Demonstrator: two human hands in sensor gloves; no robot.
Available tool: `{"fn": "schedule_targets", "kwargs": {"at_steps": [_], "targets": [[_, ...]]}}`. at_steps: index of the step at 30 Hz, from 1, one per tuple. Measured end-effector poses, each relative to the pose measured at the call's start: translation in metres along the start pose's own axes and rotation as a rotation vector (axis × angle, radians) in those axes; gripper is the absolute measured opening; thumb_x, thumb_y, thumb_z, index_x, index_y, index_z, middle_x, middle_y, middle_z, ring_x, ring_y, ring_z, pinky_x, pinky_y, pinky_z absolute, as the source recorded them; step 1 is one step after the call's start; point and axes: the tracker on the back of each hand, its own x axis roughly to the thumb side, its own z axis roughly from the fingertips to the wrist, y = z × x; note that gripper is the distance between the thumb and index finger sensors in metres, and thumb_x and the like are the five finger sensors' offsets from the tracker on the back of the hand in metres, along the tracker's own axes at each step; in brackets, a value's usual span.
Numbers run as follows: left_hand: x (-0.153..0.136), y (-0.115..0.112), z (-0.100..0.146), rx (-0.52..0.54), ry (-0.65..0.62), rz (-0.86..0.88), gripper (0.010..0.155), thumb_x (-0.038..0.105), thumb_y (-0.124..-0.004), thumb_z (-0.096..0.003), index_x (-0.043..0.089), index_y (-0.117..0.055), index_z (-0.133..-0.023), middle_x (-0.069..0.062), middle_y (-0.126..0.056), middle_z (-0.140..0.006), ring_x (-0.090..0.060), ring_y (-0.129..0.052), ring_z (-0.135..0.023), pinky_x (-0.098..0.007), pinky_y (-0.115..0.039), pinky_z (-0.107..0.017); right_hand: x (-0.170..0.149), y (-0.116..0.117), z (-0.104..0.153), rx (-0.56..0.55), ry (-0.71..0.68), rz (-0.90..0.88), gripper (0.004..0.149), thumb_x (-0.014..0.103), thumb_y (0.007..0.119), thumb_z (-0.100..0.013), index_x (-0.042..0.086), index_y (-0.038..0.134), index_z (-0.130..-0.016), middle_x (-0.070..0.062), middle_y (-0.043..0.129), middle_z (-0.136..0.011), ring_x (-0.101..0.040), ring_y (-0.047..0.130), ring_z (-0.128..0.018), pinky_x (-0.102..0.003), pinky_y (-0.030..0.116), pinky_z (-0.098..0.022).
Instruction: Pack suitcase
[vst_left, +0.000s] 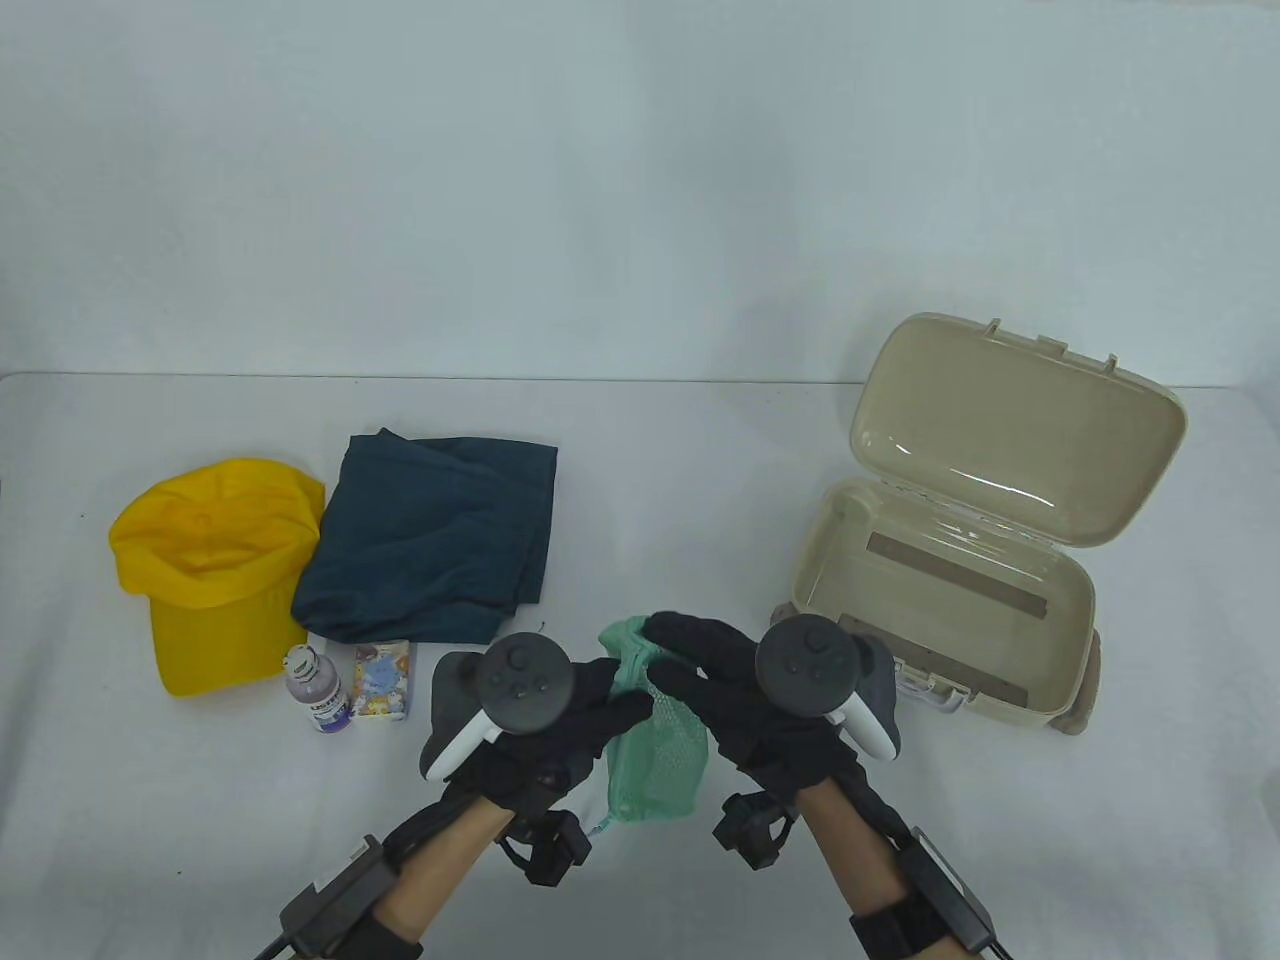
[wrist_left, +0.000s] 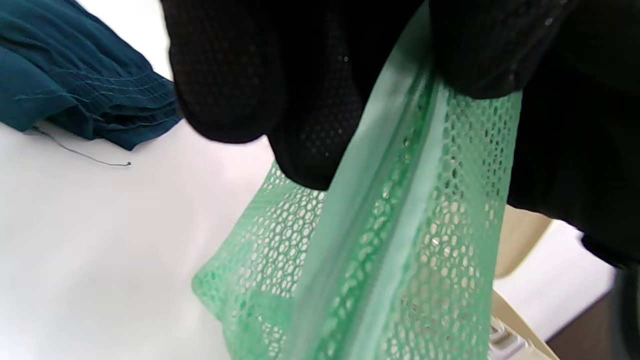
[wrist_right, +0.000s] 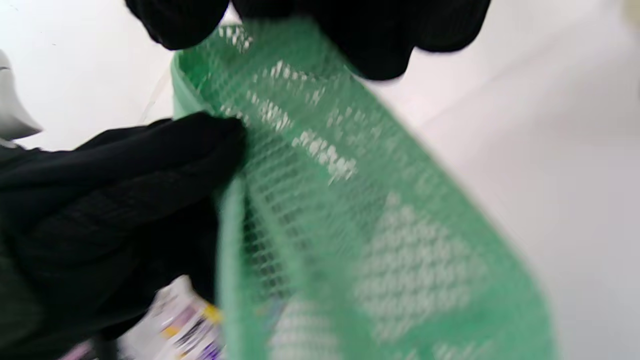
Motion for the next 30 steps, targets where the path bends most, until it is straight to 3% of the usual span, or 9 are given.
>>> {"fn": "schedule_targets", "kwargs": {"at_steps": [1,4,6,7,8,14,21,24,30], "targets": [[-0.004,0.002,-0.001,0.005,0.027,0.029,0.046,0.049,-0.075,-0.0509,0.022,-0.083,-0.087,-0.001,-0.098,-0.076,-0.013,-0.107,-0.052,-0.031,-0.090,-0.042,0.009,-0.004,0.007,-0.130,-0.018,0.135,0.066,0.053,0.067,-0.051,0.023,0.050,-0.108,-0.005,0.064,-0.108,-0.033,0.070,-0.098,-0.053,0.063,-0.073],[-0.014,0.007,-0.002,0.023,0.091,0.101,0.046,0.048,-0.075,-0.0515,0.020,-0.084,-0.088,-0.002,-0.099,-0.075,-0.013,-0.108,-0.050,-0.030,-0.091,-0.040,0.026,-0.005,0.018,-0.211,-0.079,0.277,0.059,0.053,0.068,-0.051,0.024,0.059,-0.102,-0.003,0.073,-0.100,-0.029,0.078,-0.090,-0.050,0.068,-0.070],[-0.019,0.009,-0.002,0.031,0.121,0.148,0.047,0.048,-0.075,-0.0517,0.019,-0.083,-0.088,-0.003,-0.099,-0.075,-0.013,-0.108,-0.049,-0.029,-0.091,-0.039,0.032,0.004,0.018,-0.153,-0.097,0.272,0.049,0.052,0.070,-0.051,0.025,0.074,-0.092,-0.001,0.088,-0.084,-0.023,0.092,-0.074,-0.046,0.077,-0.061],[-0.022,0.011,-0.002,0.030,0.134,0.189,0.047,0.047,-0.075,-0.0518,0.019,-0.083,-0.088,-0.003,-0.099,-0.075,-0.013,-0.108,-0.049,-0.029,-0.092,-0.039,0.033,0.011,0.017,-0.091,-0.091,0.272,0.052,0.053,0.070,-0.050,0.023,0.075,-0.092,-0.002,0.090,-0.083,-0.025,0.093,-0.072,-0.047,0.078,-0.059],[-0.023,0.011,-0.002,0.021,0.139,0.231,0.047,0.047,-0.075,-0.0521,0.018,-0.083,-0.088,-0.003,-0.098,-0.075,-0.013,-0.108,-0.049,-0.029,-0.092,-0.039,0.033,0.020,0.015,-0.019,-0.080,0.308,0.057,0.055,0.069,-0.050,0.020,0.073,-0.095,-0.005,0.089,-0.086,-0.027,0.092,-0.074,-0.047,0.078,-0.059],[-0.023,0.003,-0.003,-0.085,0.085,0.366,0.051,0.045,-0.072,-0.0537,0.014,-0.077,-0.094,-0.006,-0.094,-0.081,-0.015,-0.107,-0.056,-0.029,-0.091,-0.043,0.027,0.037,0.010,0.056,-0.060,0.274,0.071,0.058,0.070,-0.048,0.011,0.067,-0.101,-0.011,0.085,-0.093,-0.032,0.092,-0.080,-0.048,0.079,-0.060],[-0.018,-0.013,-0.005,-0.270,0.018,0.527,0.064,0.040,-0.066,-0.0567,-0.005,-0.059,-0.102,-0.022,-0.081,-0.092,-0.027,-0.100,-0.073,-0.034,-0.089,-0.054,0.015,0.040,0.006,0.024,0.026,0.256,0.058,0.049,0.076,-0.049,0.011,0.074,-0.094,-0.008,0.093,-0.082,-0.026,0.098,-0.069,-0.044,0.084,-0.054],[-0.016,-0.011,-0.006,-0.225,0.011,0.397,0.056,0.035,-0.066,-0.0570,-0.002,-0.064,-0.099,-0.019,-0.085,-0.089,-0.024,-0.103,-0.069,-0.033,-0.090,-0.053,0.015,0.039,0.006,0.007,0.017,0.277,0.050,0.044,0.076,-0.051,0.012,0.079,-0.089,-0.006,0.097,-0.077,-0.023,0.101,-0.064,-0.041,0.086,-0.051],[-0.021,-0.011,-0.005,-0.188,0.051,0.364,0.051,0.038,-0.070,-0.0555,0.006,-0.073,-0.095,-0.012,-0.091,-0.083,-0.021,-0.105,-0.061,-0.032,-0.090,-0.048,0.018,0.040,0.007,-0.007,0.002,0.307,0.044,0.041,0.077,-0.049,0.013,0.084,-0.082,-0.002,0.101,-0.067,-0.017,0.104,-0.055,-0.037,0.088,-0.046]]}}
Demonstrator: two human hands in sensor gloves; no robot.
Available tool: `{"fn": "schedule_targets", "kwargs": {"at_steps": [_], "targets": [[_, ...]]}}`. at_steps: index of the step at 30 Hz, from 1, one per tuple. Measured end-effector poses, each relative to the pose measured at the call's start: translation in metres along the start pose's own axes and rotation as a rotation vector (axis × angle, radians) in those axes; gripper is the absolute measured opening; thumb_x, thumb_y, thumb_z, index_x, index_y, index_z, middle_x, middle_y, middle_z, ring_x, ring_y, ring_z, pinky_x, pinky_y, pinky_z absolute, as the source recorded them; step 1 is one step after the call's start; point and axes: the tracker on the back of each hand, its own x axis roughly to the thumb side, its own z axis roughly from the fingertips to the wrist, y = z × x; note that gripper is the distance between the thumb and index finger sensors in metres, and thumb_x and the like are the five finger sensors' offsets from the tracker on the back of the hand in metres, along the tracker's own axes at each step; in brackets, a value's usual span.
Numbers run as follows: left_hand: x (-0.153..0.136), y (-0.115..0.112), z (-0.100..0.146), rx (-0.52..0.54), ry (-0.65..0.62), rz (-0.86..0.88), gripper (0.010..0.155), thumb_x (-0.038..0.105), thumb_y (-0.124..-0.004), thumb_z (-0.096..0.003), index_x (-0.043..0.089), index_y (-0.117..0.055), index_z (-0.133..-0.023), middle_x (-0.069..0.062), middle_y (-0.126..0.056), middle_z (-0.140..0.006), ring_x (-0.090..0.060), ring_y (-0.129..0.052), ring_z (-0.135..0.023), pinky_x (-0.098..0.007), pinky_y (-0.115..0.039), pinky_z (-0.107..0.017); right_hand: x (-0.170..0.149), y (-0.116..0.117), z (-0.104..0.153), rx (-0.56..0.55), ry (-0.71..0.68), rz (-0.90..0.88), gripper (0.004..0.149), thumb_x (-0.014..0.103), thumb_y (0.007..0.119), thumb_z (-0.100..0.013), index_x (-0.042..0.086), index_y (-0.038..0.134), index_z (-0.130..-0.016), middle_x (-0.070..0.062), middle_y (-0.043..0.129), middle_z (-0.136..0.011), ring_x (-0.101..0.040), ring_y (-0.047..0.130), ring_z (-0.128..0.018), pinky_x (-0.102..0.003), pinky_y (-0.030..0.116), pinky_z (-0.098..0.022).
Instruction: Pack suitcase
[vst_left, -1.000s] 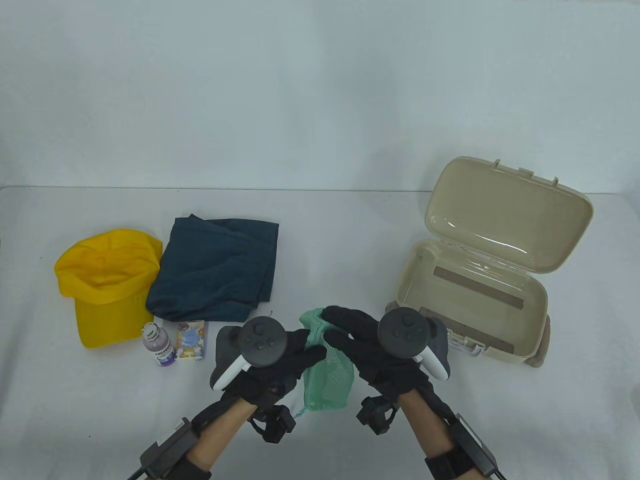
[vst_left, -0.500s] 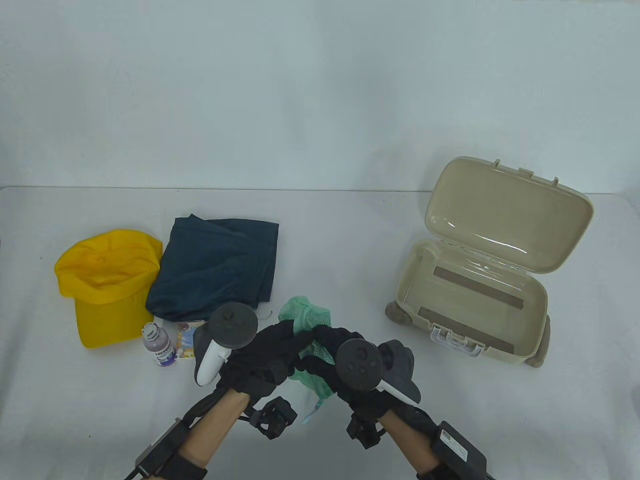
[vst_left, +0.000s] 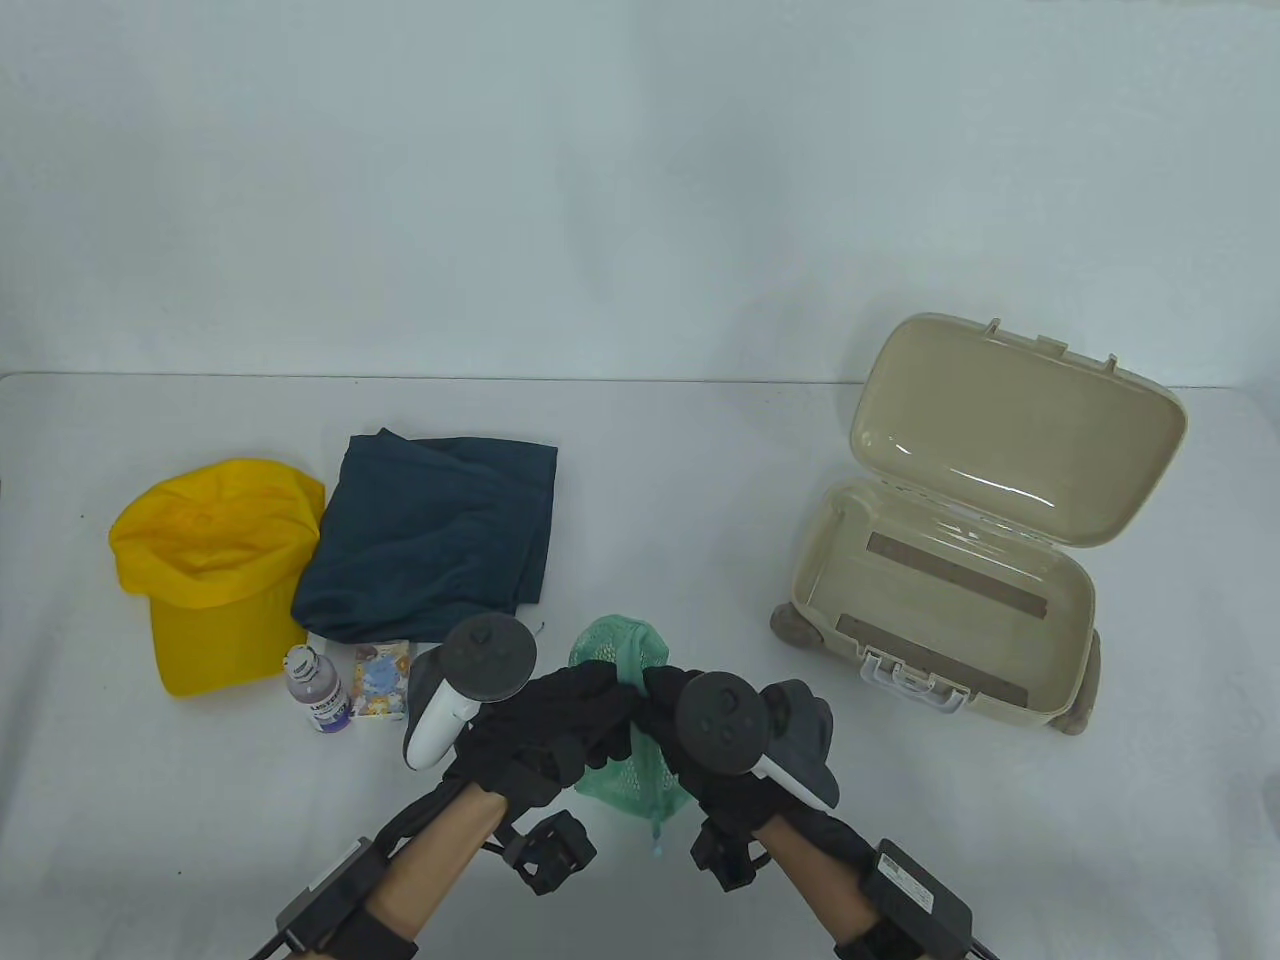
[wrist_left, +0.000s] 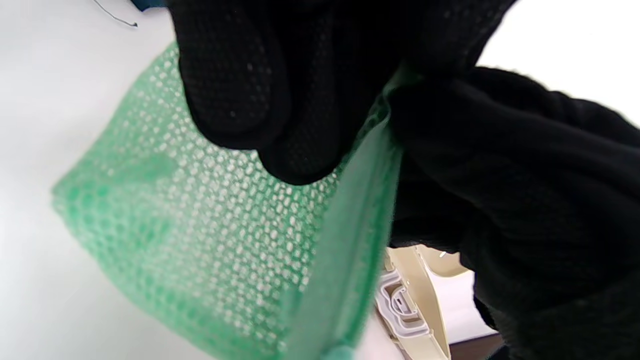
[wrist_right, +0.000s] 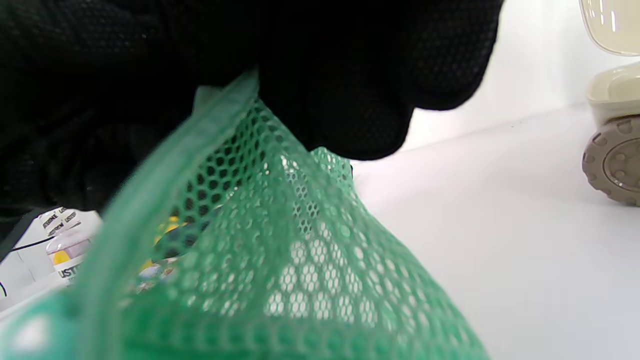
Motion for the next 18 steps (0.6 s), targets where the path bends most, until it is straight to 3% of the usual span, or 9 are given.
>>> {"fn": "schedule_targets", "kwargs": {"at_steps": [10,18], "targets": [[0.007,0.004,0.000,0.062,-0.051,-0.214,0.046,0.042,-0.072,-0.0549,0.015,-0.077,-0.092,-0.005,-0.093,-0.080,-0.017,-0.104,-0.058,-0.033,-0.089,-0.046,-0.011,-0.001,-0.005,0.076,0.023,-0.102,0.043,0.043,0.073,-0.051,0.017,0.083,-0.084,0.000,0.101,-0.070,-0.018,0.104,-0.058,-0.038,0.088,-0.047],[0.002,0.013,0.001,0.058,-0.046,-0.183,0.042,0.041,-0.072,-0.0551,0.020,-0.078,-0.091,-0.004,-0.093,-0.082,-0.018,-0.104,-0.059,-0.034,-0.088,-0.047,-0.029,-0.004,-0.010,0.144,0.074,-0.249,0.043,0.044,0.072,-0.052,0.017,0.084,-0.083,0.000,0.101,-0.069,-0.019,0.104,-0.056,-0.037,0.088,-0.045]]}}
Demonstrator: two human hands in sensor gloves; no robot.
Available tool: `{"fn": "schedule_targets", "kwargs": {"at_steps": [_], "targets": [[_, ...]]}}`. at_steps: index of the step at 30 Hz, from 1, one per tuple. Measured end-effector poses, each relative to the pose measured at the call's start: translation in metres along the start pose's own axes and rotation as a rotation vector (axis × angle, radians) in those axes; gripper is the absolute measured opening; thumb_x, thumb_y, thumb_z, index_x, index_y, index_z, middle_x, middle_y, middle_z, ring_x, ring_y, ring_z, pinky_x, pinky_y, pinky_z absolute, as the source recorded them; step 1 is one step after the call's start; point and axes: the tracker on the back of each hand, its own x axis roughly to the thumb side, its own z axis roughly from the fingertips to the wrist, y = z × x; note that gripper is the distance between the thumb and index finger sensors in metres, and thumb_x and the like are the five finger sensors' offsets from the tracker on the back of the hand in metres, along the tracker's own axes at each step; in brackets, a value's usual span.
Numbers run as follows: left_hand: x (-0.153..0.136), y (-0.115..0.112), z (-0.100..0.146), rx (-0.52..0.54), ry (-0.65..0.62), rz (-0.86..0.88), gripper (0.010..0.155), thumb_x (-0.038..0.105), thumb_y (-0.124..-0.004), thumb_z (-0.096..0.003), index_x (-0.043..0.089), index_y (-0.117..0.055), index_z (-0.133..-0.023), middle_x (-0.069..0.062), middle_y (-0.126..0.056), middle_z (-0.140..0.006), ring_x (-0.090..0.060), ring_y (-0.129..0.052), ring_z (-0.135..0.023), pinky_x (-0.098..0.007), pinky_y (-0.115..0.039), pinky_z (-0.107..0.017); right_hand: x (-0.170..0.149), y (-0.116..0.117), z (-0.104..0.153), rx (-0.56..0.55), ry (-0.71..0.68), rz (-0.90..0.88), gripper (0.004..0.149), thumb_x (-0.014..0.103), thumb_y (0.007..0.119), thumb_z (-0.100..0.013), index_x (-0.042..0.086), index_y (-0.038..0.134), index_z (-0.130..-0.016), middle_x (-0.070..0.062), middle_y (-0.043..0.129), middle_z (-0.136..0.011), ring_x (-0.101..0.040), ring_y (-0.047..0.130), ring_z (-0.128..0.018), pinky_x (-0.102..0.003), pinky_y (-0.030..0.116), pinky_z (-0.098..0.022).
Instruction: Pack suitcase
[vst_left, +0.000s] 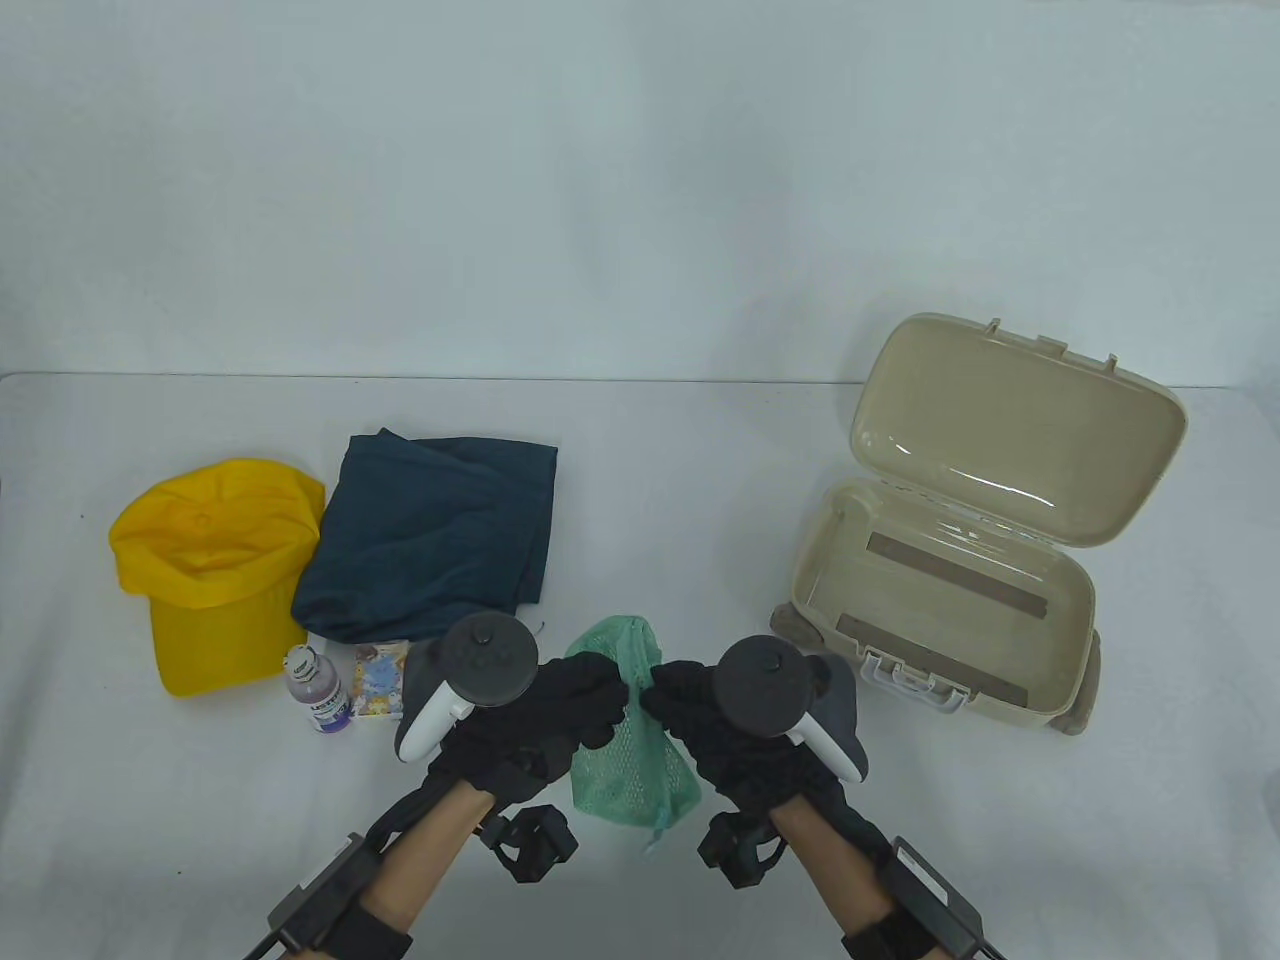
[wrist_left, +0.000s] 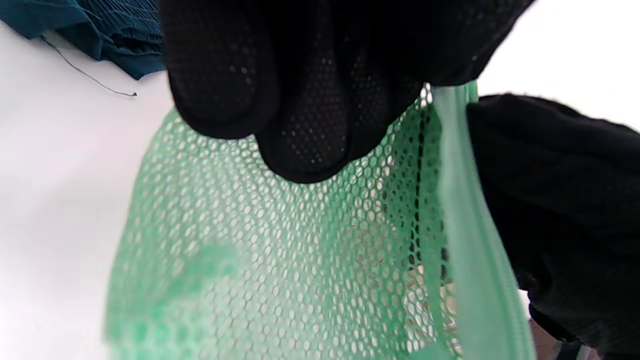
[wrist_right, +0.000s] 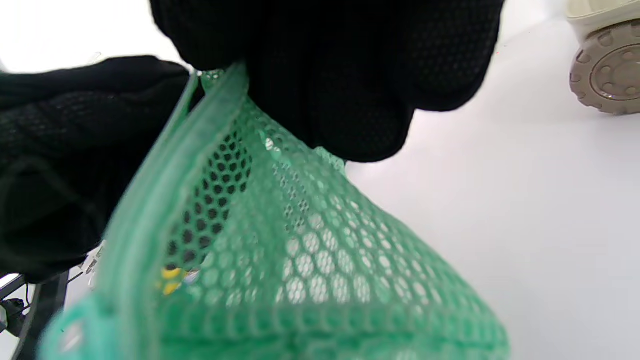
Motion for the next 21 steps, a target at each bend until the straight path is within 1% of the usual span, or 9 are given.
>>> {"fn": "schedule_targets", "kwargs": {"at_steps": [2,3,5,8,9,13,16,18,21], "targets": [[-0.002,0.000,0.000,0.013,0.011,0.014,0.047,0.046,-0.069,-0.0549,0.021,-0.076,-0.094,-0.005,-0.090,-0.088,-0.020,-0.102,-0.066,-0.035,-0.088,-0.048,-0.001,0.002,-0.001,0.029,0.001,-0.040,0.044,0.044,0.073,-0.052,0.016,0.084,-0.084,-0.001,0.100,-0.070,-0.019,0.104,-0.057,-0.037,0.088,-0.045],[-0.003,-0.002,0.001,0.002,0.024,0.033,0.059,0.053,-0.067,-0.0534,0.017,-0.070,-0.100,-0.009,-0.085,-0.093,-0.023,-0.100,-0.071,-0.037,-0.087,-0.049,-0.001,0.003,-0.002,0.052,-0.004,-0.071,0.044,0.044,0.073,-0.052,0.016,0.083,-0.084,-0.001,0.100,-0.071,-0.020,0.103,-0.058,-0.037,0.088,-0.046],[-0.004,-0.006,0.000,-0.034,0.053,0.057,0.073,0.060,-0.065,-0.0505,0.011,-0.065,-0.104,-0.016,-0.080,-0.098,-0.030,-0.097,-0.075,-0.040,-0.085,-0.051,-0.001,0.007,-0.002,0.081,-0.009,-0.106,0.043,0.043,0.073,-0.052,0.018,0.081,-0.087,-0.001,0.097,-0.076,-0.022,0.102,-0.064,-0.037,0.087,-0.048],[-0.010,-0.011,-0.003,-0.103,0.076,0.086,0.084,0.064,-0.062,-0.0499,0.007,-0.054,-0.111,-0.021,-0.073,-0.105,-0.034,-0.094,-0.080,-0.042,-0.085,-0.052,0.000,0.009,-0.002,0.125,-0.042,-0.145,0.042,0.042,0.070,-0.054,0.022,0.076,-0.090,0.000,0.093,-0.086,-0.025,0.097,-0.074,-0.039,0.085,-0.052],[-0.014,-0.013,-0.004,-0.134,0.068,0.138,0.085,0.064,-0.061,-0.0501,0.008,-0.051,-0.113,-0.022,-0.071,-0.106,-0.034,-0.093,-0.082,-0.043,-0.084,-0.053,-0.001,0.009,-0.003,0.141,-0.059,-0.159,0.042,0.042,0.068,-0.054,0.024,0.074,-0.091,0.000,0.091,-0.089,-0.026,0.096,-0.077,-0.039,0.085,-0.054],[-0.026,-0.021,-0.008,-0.255,0.060,0.384,0.088,0.066,-0.060,-0.0498,0.008,-0.045,-0.115,-0.022,-0.065,-0.110,-0.035,-0.089,-0.085,-0.045,-0.081,-0.056,-0.007,0.011,-0.006,0.267,-0.123,-0.370,0.042,0.042,0.059,-0.058,0.023,0.065,-0.095,-0.003,0.083,-0.096,-0.028,0.091,-0.084,-0.041,0.081,-0.061],[-0.028,-0.029,-0.009,-0.323,0.032,0.506,0.086,0.066,-0.058,-0.0497,0.011,-0.045,-0.115,-0.018,-0.068,-0.108,-0.032,-0.090,-0.082,-0.042,-0.081,-0.057,-0.012,0.014,-0.009,0.335,-0.163,-0.474,0.042,0.041,0.055,-0.060,0.022,0.061,-0.096,-0.003,0.081,-0.095,-0.027,0.090,-0.082,-0.042,0.078,-0.065],[-0.030,-0.031,-0.010,-0.330,0.034,0.552,0.083,0.064,-0.061,-0.0494,0.015,-0.045,-0.115,-0.015,-0.068,-0.108,-0.030,-0.090,-0.080,-0.040,-0.081,-0.057,-0.017,0.012,-0.011,0.343,-0.162,-0.544,0.042,0.041,0.054,-0.061,0.020,0.059,-0.097,-0.004,0.081,-0.094,-0.027,0.090,-0.081,-0.042,0.078,-0.065],[-0.031,-0.030,-0.012,-0.305,0.022,0.530,0.074,0.057,-0.065,-0.0512,0.018,-0.051,-0.112,-0.009,-0.072,-0.105,-0.022,-0.095,-0.076,-0.035,-0.084,-0.055,-0.022,0.006,-0.011,0.292,-0.131,-0.570,0.042,0.042,0.055,-0.061,0.020,0.060,-0.096,-0.002,0.083,-0.090,-0.023,0.094,-0.076,-0.038,0.082,-0.061]]}}
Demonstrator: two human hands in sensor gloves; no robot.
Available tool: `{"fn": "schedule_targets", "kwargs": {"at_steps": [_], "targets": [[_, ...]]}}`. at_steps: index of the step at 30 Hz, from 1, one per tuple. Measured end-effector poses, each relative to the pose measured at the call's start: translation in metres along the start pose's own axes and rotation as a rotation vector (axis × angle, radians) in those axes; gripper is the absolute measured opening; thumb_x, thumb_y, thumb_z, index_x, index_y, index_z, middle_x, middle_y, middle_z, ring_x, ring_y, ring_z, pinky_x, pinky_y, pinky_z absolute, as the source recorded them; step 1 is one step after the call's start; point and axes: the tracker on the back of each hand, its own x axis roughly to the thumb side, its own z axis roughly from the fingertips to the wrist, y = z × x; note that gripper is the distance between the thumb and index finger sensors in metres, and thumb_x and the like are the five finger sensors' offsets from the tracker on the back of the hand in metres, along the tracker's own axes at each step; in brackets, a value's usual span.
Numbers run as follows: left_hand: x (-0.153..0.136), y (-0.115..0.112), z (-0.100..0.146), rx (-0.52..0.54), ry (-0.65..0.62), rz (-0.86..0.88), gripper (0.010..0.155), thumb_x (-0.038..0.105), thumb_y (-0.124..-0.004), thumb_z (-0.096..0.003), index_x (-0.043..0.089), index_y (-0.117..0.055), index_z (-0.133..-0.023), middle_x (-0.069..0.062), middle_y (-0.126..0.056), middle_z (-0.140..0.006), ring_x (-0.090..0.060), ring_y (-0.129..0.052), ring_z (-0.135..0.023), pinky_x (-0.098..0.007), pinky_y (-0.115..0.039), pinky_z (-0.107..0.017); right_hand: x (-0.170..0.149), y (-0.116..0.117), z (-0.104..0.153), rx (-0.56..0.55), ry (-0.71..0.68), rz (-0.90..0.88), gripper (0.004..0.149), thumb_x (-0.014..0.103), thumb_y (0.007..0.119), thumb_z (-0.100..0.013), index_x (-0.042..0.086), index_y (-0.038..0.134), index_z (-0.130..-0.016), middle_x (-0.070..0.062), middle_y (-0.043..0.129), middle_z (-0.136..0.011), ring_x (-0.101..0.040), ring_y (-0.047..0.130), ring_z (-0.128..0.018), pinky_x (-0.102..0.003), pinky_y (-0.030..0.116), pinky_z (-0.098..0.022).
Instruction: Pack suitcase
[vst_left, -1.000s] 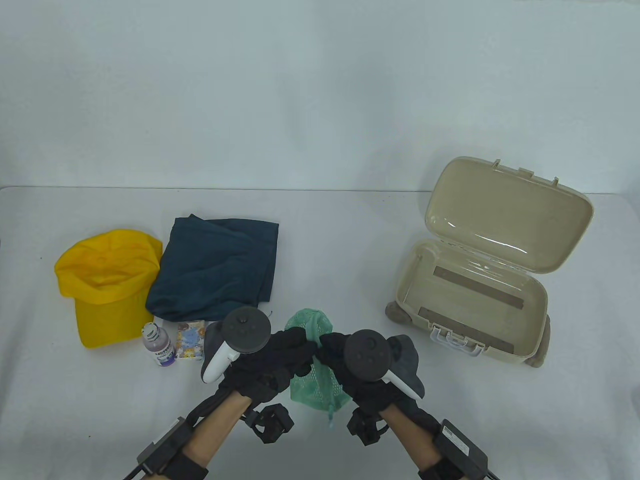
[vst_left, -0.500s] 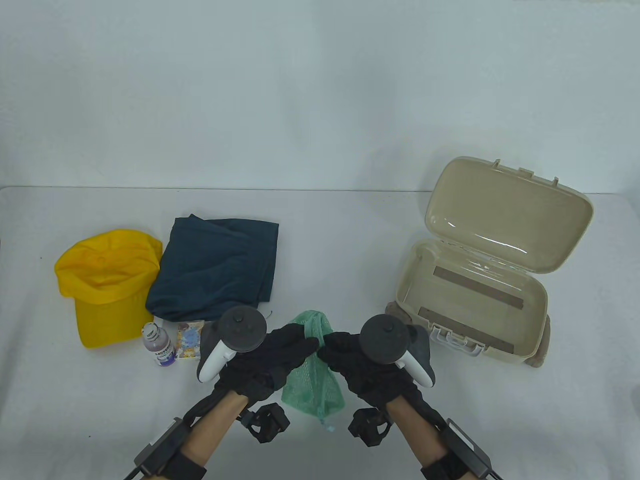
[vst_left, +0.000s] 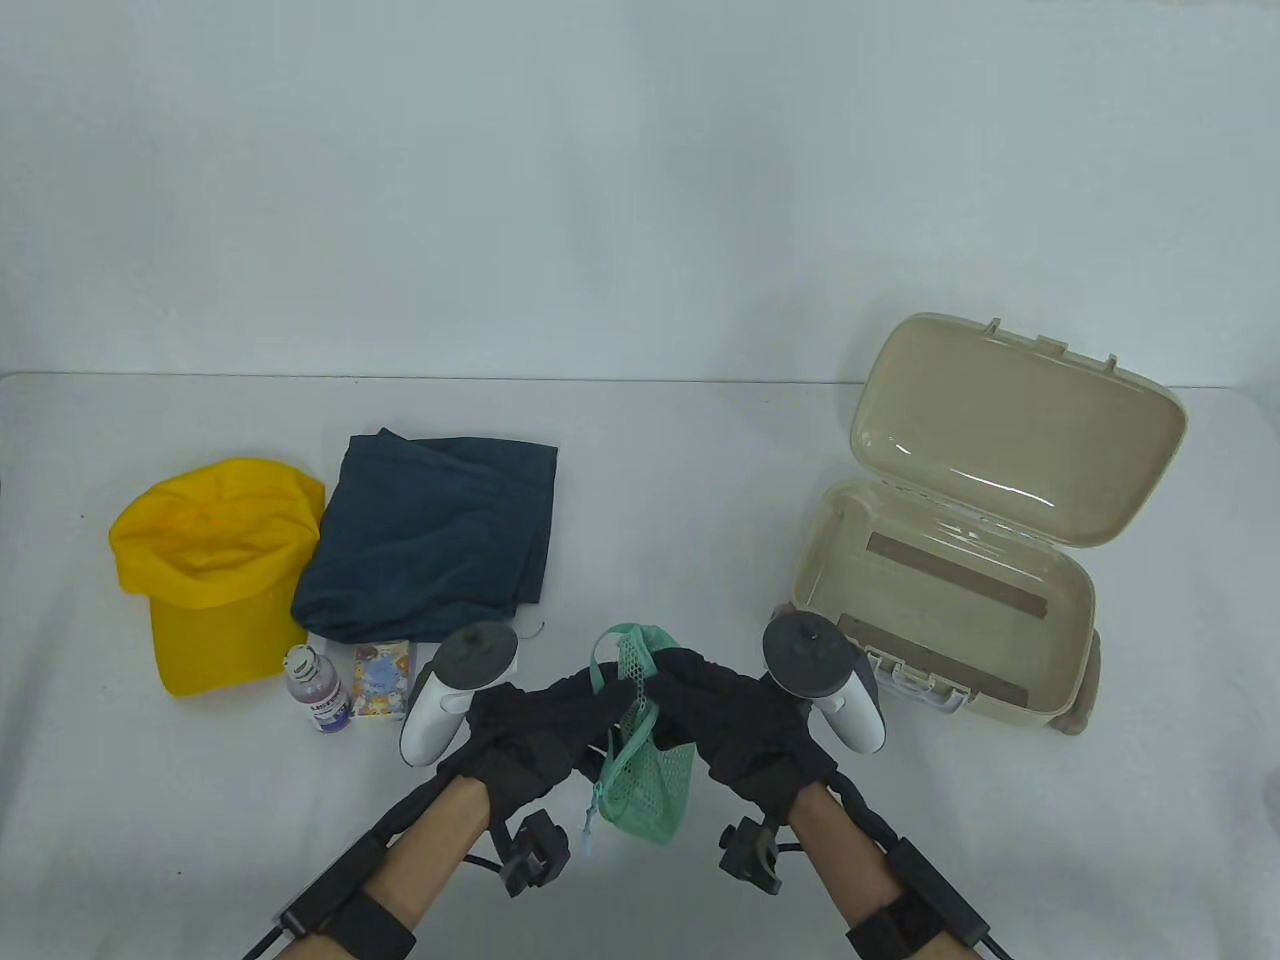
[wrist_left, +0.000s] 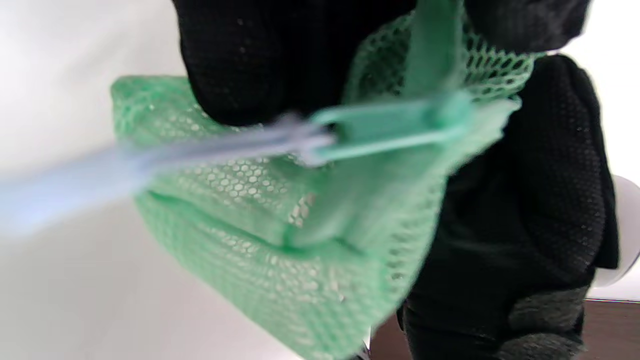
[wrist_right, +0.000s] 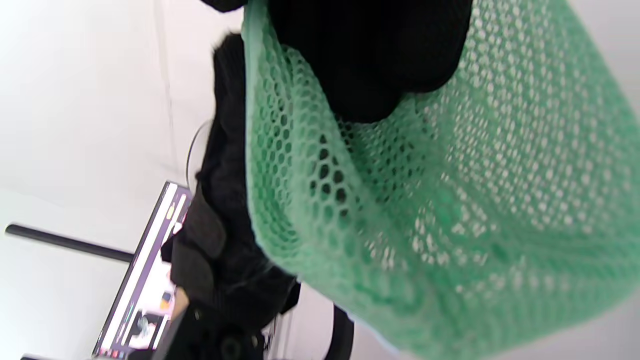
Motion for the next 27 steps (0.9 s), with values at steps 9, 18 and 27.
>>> {"fn": "schedule_targets", "kwargs": {"at_steps": [9,18,27], "targets": [[0.010,0.006,0.004,0.109,-0.031,-0.089,0.045,0.036,-0.074,-0.0548,0.023,-0.069,-0.097,0.003,-0.088,-0.083,-0.008,-0.103,-0.055,-0.028,-0.089,-0.048,0.001,-0.007,0.002,-0.024,-0.012,0.034,0.041,0.045,0.060,-0.060,0.023,0.064,-0.094,0.001,0.087,-0.084,-0.019,0.096,-0.071,-0.037,0.084,-0.058],[0.007,-0.004,0.003,0.038,-0.004,-0.095,0.057,0.046,-0.064,-0.0563,0.014,-0.066,-0.104,-0.009,-0.084,-0.094,-0.021,-0.101,-0.069,-0.036,-0.087,-0.052,-0.002,-0.008,0.001,0.049,-0.059,-0.052,0.040,0.044,0.056,-0.061,0.023,0.060,-0.095,0.002,0.082,-0.088,-0.022,0.090,-0.080,-0.042,0.078,-0.066],[0.023,-0.003,0.008,0.151,-0.033,-0.305,0.044,0.036,-0.069,-0.0556,0.017,-0.073,-0.094,-0.005,-0.090,-0.081,-0.013,-0.104,-0.055,-0.031,-0.089,-0.045,-0.007,-0.009,0.000,0.069,-0.046,-0.095,0.040,0.044,0.058,-0.061,0.023,0.062,-0.095,0.001,0.083,-0.088,-0.022,0.092,-0.079,-0.041,0.080,-0.065]]}}
